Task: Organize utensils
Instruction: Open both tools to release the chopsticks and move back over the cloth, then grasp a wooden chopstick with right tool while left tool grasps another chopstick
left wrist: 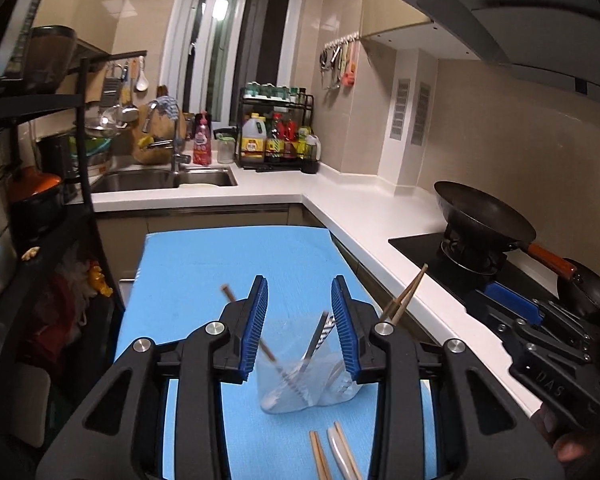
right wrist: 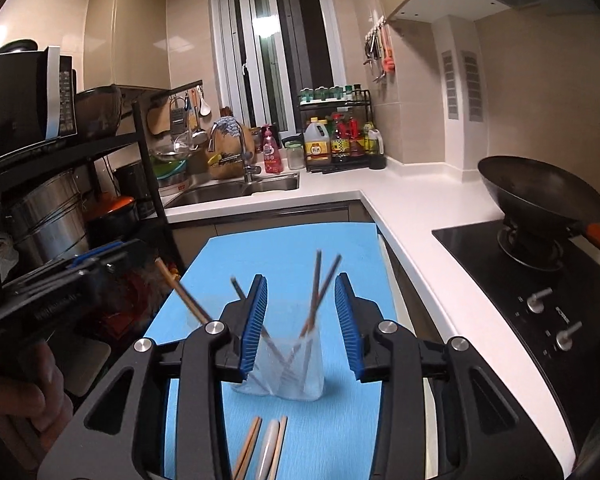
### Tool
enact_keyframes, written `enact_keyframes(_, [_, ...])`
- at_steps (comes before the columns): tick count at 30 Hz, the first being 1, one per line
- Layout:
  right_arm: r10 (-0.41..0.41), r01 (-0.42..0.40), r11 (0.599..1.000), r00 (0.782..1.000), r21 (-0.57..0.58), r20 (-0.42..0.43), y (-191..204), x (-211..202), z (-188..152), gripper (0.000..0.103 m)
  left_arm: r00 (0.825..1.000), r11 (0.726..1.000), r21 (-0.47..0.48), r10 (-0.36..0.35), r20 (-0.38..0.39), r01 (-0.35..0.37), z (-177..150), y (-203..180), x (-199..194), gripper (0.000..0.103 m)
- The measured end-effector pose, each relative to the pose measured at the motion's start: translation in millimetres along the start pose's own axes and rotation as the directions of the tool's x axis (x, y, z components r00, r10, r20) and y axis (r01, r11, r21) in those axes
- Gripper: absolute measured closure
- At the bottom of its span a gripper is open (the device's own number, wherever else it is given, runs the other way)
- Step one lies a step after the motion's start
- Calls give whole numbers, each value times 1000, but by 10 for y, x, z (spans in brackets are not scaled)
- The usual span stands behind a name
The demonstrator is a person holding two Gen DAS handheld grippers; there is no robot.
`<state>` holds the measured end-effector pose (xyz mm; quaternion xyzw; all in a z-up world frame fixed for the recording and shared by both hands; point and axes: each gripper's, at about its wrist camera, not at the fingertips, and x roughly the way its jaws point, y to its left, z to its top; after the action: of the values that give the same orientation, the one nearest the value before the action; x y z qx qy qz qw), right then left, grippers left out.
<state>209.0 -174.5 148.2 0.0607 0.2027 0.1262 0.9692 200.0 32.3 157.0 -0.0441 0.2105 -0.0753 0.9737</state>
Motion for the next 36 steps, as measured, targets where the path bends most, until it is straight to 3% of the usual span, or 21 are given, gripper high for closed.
enact_keyframes(8, [-2, 2, 1000, 1000, -3, -15, 104, -503, -720, 70, 998, 998, 12, 57, 39, -57, -829, -27, -527, 85])
enact_keyframes(12, [25, -23, 999, 998, 50, -52, 120, -671, -1154, 90, 998, 998, -9, 70, 4, -70, -1391, -74, -687, 90])
enact_keyframes(14, [29, -24, 997, 997, 71, -70, 122, -709, -1357, 95, 997, 997, -31, 64, -32, -65, -1682, -105, -723, 91])
enact_keyframes(19, [19, -13, 999, 983, 34, -183, 226, -600, -1891, 95, 991, 997, -23, 77, -114, -80, -2173, -179, -675, 93])
enact_keyframes(26, [27, -33, 999, 961, -17, -274, 350, -358, -2130, 92, 981, 996, -34, 76, -177, -83, -2439, -179, -565, 93])
enact_keyframes(34, [74, -73, 997, 914, 17, -399, 378, -58, -2346, 92, 984, 997, -47, 55, -168, -63, -2493, -162, -493, 93])
enact_keyframes(36, [54, -60, 998, 917, -5, -394, 395, -63, -2346, 91, 982, 997, -56, 47, -180, -58, -2508, -153, -465, 93])
